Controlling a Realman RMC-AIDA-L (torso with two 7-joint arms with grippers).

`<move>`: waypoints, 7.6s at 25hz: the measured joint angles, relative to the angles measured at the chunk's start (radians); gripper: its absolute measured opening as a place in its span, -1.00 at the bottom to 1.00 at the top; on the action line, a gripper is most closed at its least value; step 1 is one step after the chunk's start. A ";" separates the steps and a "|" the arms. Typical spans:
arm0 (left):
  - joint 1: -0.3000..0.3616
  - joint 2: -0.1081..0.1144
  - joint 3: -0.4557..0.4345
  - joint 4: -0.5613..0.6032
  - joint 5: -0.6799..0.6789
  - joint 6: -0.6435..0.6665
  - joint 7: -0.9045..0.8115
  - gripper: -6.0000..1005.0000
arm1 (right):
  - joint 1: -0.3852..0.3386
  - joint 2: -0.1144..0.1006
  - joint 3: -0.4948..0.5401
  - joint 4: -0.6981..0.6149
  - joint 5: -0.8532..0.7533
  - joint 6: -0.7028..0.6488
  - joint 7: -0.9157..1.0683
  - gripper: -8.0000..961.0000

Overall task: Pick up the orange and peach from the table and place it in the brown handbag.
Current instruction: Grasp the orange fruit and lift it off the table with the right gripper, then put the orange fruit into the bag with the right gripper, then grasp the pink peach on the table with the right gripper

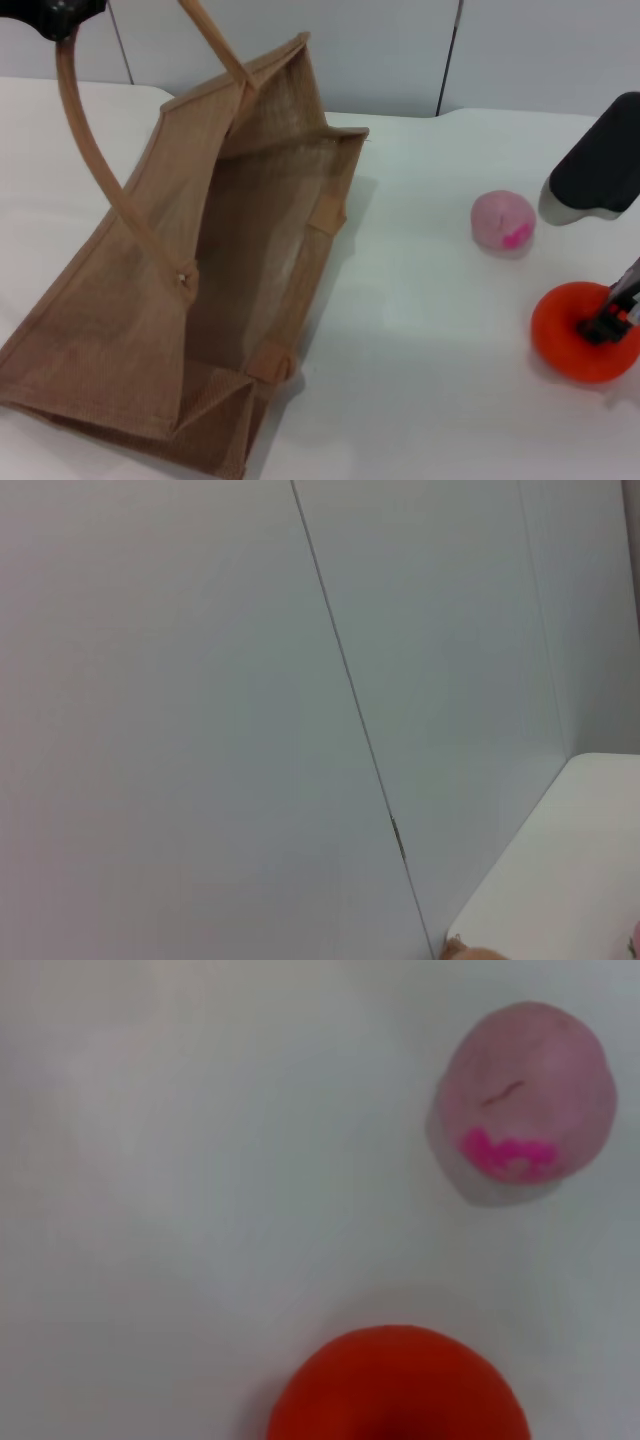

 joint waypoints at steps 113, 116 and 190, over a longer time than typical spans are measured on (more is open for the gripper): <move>-0.033 -0.035 0.078 -0.030 -0.091 0.158 0.028 -0.58 | 0.066 0.010 0.055 0.011 0.053 -0.323 0.025 0.83; -0.033 -0.035 0.078 -0.030 -0.090 0.155 0.027 -0.58 | 0.096 0.011 0.055 0.104 0.056 -0.353 0.025 0.83; -0.036 -0.037 0.092 -0.037 -0.063 0.146 0.025 -0.53 | 0.299 0.014 0.009 0.566 0.145 -0.500 0.062 0.33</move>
